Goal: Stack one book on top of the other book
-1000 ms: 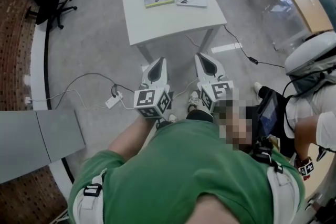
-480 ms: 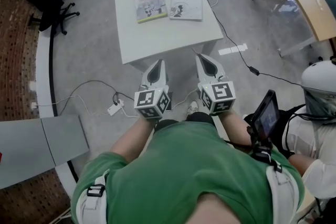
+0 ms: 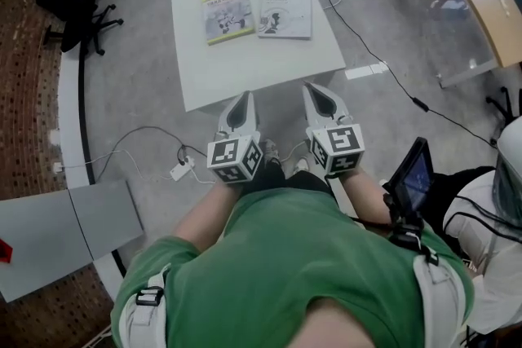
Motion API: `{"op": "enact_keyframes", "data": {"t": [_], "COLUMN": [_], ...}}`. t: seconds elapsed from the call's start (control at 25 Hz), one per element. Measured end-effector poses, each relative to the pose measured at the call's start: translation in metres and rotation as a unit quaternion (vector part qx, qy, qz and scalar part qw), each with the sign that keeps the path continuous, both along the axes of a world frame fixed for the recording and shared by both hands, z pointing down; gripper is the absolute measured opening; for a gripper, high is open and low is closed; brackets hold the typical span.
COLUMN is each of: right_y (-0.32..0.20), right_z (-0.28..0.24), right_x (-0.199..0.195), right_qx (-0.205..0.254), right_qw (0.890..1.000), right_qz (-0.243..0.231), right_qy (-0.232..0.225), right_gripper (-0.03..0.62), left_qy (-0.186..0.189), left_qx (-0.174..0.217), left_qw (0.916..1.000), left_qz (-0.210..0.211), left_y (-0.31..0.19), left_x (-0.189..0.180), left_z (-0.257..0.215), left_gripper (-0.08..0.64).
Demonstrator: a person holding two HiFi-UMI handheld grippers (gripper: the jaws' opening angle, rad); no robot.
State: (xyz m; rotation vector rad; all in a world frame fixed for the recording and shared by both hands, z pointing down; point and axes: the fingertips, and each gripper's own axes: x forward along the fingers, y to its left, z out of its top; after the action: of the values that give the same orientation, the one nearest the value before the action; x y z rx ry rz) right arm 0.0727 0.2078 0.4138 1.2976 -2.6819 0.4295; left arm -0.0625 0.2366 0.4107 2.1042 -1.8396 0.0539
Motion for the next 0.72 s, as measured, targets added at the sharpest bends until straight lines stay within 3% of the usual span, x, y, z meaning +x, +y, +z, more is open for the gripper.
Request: {"op": "enact_keyframes", "data": {"t": [0.32,0.72], "right_y": [-0.051,-0.124], "right_z": [0.011,0.026], "right_x": [-0.009,-0.044], "right_qx": [-0.008,-0.018], "right_qw": [1.0,0.997], "right_qz": [0.017,0.053], "right_qy": [0.021,0.054], "right_gripper": [0.003,0.003], "left_qy": [0.012,0.0], "left_qx": [-0.008,-0.019], "left_qw": [0.9996,0.998], "left_qz": [0.024,0.06], "left_y": [-0.057,-0.134], "left_x": [-0.014,-0.056], "left_z": [0.009,0.036], "left_gripper": [0.006,0.006]}}
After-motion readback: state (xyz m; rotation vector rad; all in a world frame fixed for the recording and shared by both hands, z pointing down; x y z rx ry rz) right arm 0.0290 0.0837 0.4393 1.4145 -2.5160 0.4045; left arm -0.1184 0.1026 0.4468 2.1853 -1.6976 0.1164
